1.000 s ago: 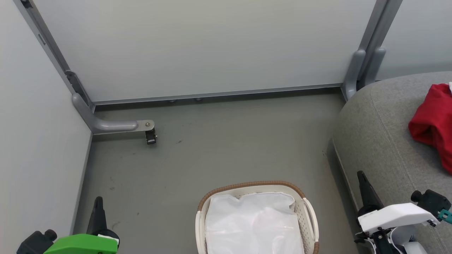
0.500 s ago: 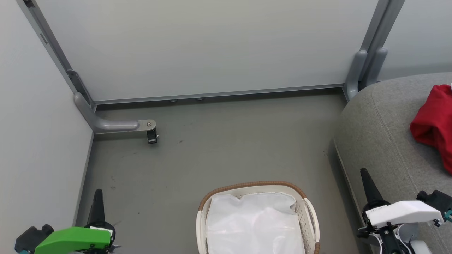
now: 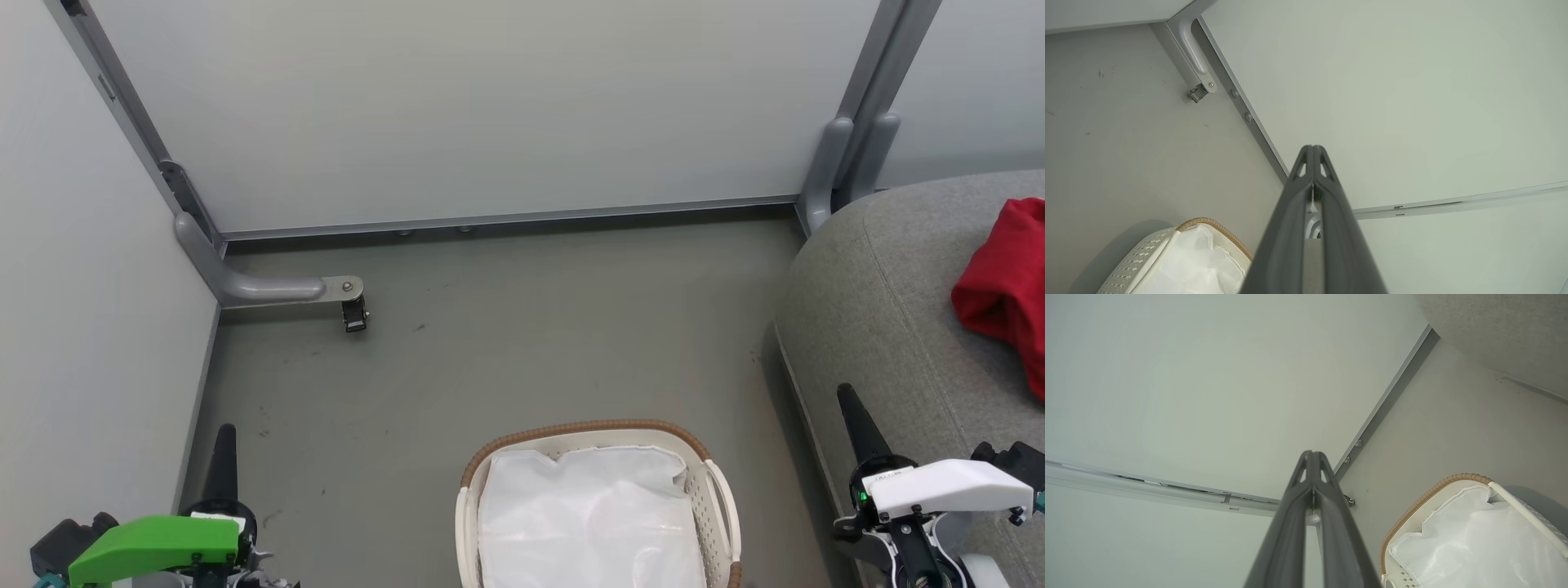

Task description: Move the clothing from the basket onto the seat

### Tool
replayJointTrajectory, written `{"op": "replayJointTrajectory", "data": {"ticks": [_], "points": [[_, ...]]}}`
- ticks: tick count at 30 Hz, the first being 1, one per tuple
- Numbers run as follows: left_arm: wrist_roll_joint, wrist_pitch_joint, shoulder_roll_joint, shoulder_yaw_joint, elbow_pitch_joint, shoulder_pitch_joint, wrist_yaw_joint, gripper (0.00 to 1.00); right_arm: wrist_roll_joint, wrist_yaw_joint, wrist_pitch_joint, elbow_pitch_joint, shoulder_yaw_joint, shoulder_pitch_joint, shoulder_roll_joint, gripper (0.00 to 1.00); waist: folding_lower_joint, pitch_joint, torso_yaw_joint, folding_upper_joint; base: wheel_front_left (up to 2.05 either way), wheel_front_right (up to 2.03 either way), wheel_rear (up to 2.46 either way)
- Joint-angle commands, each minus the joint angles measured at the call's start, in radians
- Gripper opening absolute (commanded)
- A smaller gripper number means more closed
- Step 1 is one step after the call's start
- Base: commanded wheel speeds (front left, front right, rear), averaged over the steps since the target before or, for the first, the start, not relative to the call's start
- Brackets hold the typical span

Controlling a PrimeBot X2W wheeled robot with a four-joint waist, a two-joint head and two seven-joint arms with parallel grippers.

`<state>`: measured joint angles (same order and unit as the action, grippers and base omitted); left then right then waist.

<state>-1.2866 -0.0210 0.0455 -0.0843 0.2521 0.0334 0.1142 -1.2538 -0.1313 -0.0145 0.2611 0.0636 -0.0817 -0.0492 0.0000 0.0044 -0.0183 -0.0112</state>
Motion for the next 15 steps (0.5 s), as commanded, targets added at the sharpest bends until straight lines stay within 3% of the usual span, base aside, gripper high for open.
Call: {"op": "replayJointTrajectory", "data": {"ticks": [1, 15], "points": [[-0.023, -0.006, 0.006, -0.005, -0.009, 0.028, 0.007, 0.00, -0.026, 0.001, -0.007, -0.011, 0.006, -0.019, -0.007, 0.00, 0.0000, 0.000, 0.001, 0.0071, 0.00, 0.00, 0.00], [-0.131, -0.038, 0.007, -0.015, -0.009, 0.048, 0.011, 0.00, -0.144, 0.001, -0.039, -0.013, 0.021, -0.022, -0.007, 0.00, 0.0000, 0.000, 0.006, 0.0084, 0.00, 0.00, 0.00]]}}
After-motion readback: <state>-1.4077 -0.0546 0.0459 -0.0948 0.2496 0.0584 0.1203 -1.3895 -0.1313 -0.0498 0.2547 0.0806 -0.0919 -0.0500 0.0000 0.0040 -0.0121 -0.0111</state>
